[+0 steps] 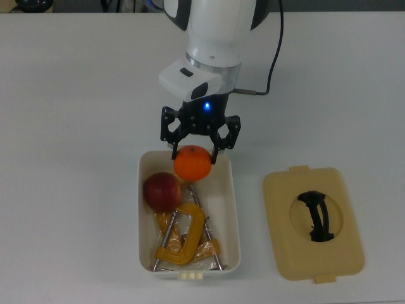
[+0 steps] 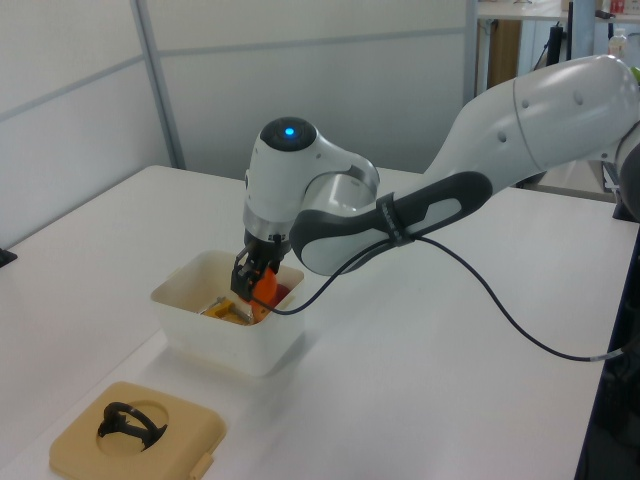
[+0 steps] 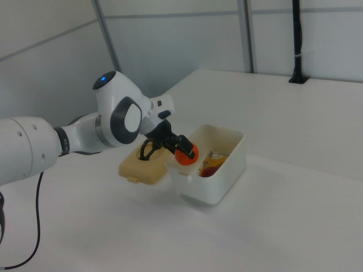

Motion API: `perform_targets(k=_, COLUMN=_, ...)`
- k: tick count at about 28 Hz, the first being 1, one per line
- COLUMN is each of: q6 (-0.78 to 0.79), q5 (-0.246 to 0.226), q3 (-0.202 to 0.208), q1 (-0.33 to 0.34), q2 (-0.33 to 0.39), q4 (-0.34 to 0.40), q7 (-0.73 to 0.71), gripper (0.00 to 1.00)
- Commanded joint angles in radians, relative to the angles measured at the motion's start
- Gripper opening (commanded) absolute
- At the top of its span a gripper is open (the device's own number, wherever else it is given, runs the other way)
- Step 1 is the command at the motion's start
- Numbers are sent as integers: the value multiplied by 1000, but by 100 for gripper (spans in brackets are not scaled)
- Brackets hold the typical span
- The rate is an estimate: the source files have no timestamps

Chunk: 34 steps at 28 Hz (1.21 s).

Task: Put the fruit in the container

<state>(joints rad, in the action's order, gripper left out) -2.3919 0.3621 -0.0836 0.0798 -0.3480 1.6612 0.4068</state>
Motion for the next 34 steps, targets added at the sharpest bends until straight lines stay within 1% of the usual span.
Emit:
perform_targets(k=1, q6=-18, q5=23, q3=7, q1=-2, q2=-12, q4=-14, q7=38, gripper=93)
perform_targets(k=2, q6=-15, q5=20, q3=7, q1=-2, q2=-12, q4=-12, q7=41, gripper=100)
perform_targets(k=6, q6=-3, q5=3, q3=7, q1=-2, q2=-8, q4=-11, q7=53, gripper=100)
perform_targets(k=7, q6=28, q5=-12, q3=7, q1=-3, q2=-5, q4=-11, q7=65, gripper=100)
perform_targets(k=11, q6=132, q5=-46, q3=7, q1=-2, q2=23, q4=-11, q7=64, gripper=100)
perform_targets(k=12, q6=190, q5=-63, q3=7, q1=-2, q2=46, q4=-8, q7=58, gripper=100)
perform_targets(k=16, q6=322, q5=-87, q3=5, q1=3, q2=89, q4=-1, q7=17, gripper=100)
perform_targets(k=17, q6=385, q5=-106, q3=4, q1=3, q2=116, q4=6, q7=-21, gripper=100)
perform_targets(k=18, q6=413, q5=-124, q3=4, q1=3, q2=130, q4=9, q7=-43, gripper=100)
perform_targets(k=22, q6=535, q5=-225, q3=11, q1=2, q2=190, q4=6, q7=-121, gripper=100)
perform_targets(k=23, q6=597, q5=-262, q3=19, q1=-2, q2=219, q4=6, q7=-150, gripper=100)
perform_targets(k=24, q6=626, q5=-278, q3=27, q1=-2, q2=234, q4=5, q7=-158, gripper=100)
perform_targets(k=26, q6=666, q5=-299, q3=53, q1=-2, q2=259, q4=5, q7=-163, gripper=100)
perform_targets(k=27, q6=694, q5=-317, q3=71, q1=0, q2=280, q4=5, q7=-174, gripper=100)
perform_targets(k=28, q6=706, q5=-331, q3=80, q1=0, q2=288, q4=5, q7=-190, gripper=100)
perform_targets(k=31, q6=750, q5=-373, q3=110, q1=0, q2=305, q4=3, q7=-253, gripper=100)
perform_targets(k=32, q6=770, q5=-390, q3=129, q1=0, q2=319, q4=3, q7=-294, gripper=100)
perform_targets(k=34, q6=781, q5=-394, q3=140, q1=1, q2=331, q4=5, q7=-325, gripper=100)
